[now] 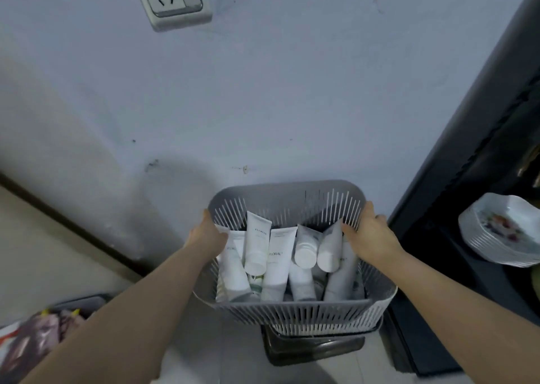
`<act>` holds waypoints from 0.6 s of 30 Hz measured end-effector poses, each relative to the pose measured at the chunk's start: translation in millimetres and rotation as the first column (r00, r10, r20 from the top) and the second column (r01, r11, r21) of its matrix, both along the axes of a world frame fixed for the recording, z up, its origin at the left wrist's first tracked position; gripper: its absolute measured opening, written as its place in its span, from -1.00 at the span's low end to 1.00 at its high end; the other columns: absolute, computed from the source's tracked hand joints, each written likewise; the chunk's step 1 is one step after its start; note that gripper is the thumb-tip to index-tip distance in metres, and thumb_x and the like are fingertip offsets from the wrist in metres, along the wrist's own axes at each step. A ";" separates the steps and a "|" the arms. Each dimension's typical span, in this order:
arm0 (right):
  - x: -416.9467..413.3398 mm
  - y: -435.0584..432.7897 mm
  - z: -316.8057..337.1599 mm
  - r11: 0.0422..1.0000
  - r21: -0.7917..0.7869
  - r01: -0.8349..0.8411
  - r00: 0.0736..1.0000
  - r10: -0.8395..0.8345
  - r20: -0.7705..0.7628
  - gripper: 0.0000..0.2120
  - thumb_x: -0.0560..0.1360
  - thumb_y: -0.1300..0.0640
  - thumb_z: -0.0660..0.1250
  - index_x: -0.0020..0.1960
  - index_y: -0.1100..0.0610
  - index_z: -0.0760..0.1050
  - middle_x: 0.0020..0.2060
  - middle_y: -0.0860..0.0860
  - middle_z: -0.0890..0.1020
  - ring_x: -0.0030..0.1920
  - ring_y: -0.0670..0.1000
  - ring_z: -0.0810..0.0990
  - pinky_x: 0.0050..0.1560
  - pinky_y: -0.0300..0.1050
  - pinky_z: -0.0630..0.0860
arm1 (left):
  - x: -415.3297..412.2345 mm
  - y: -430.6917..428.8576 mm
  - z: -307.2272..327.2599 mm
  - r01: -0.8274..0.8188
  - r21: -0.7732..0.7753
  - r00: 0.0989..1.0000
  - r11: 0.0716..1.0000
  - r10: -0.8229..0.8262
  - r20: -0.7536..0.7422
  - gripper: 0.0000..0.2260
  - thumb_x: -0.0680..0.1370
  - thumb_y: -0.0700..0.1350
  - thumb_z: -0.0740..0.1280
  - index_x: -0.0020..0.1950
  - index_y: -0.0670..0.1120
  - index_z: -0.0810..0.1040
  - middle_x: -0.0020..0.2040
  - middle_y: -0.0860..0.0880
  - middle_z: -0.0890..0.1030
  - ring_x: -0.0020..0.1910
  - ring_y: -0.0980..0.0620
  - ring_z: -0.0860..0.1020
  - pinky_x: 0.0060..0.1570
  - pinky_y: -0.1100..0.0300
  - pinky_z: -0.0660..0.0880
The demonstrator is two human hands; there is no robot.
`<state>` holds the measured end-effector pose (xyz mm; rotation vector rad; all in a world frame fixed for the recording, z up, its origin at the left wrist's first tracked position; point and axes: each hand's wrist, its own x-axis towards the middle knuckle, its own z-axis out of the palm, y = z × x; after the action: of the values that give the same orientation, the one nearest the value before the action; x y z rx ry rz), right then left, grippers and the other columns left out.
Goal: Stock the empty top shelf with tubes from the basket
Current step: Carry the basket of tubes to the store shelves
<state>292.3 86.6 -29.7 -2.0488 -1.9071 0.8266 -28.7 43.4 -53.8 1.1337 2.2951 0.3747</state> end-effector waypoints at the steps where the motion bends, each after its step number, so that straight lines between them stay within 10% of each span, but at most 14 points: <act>1: -0.3 -1.1 3.0 0.999 0.015 -0.037 0.999 0.037 -0.004 -0.40 0.55 -0.06 0.24 0.43 0.16 0.07 0.12 0.28 0.41 0.01 0.27 0.52 -0.01 0.08 0.52 | 0.4 -10.8 3.7 -0.024 0.008 1.000 1.000 0.024 -0.012 -0.38 0.54 -0.12 0.25 0.53 0.02 0.03 0.25 -0.23 0.51 0.10 -0.26 0.54 -0.06 0.02 0.48; 11: -9.9 -36.6 17.9 0.855 -0.013 -0.518 0.854 0.516 -0.071 -0.35 0.57 -0.01 0.21 0.49 0.13 -0.06 0.23 0.27 0.35 0.06 0.25 0.51 -0.01 -0.01 0.45 | 50.0 -189.7 24.4 -0.525 0.080 0.849 0.847 0.528 -0.018 -0.36 0.55 -0.14 0.25 0.56 0.04 0.02 0.22 -0.22 0.55 0.03 -0.25 0.57 -0.14 0.00 0.52; 18: -35.0 -118.6 5.8 0.576 -0.048 -0.816 0.578 0.814 -0.053 -0.30 0.57 -0.02 0.22 0.51 0.25 -0.05 0.32 0.26 0.39 0.15 0.16 0.50 0.06 -0.05 0.45 | 136.3 -355.3 2.8 -0.878 0.166 0.476 0.449 0.852 0.216 -0.41 0.47 -0.29 0.36 0.47 -0.10 0.26 0.28 -0.15 0.50 0.06 -0.12 0.52 -0.01 0.02 0.50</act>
<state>257.2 -32.0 -24.0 -1.0393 -2.8668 1.0731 107.6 -311.9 -51.0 -0.1392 2.6072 1.1148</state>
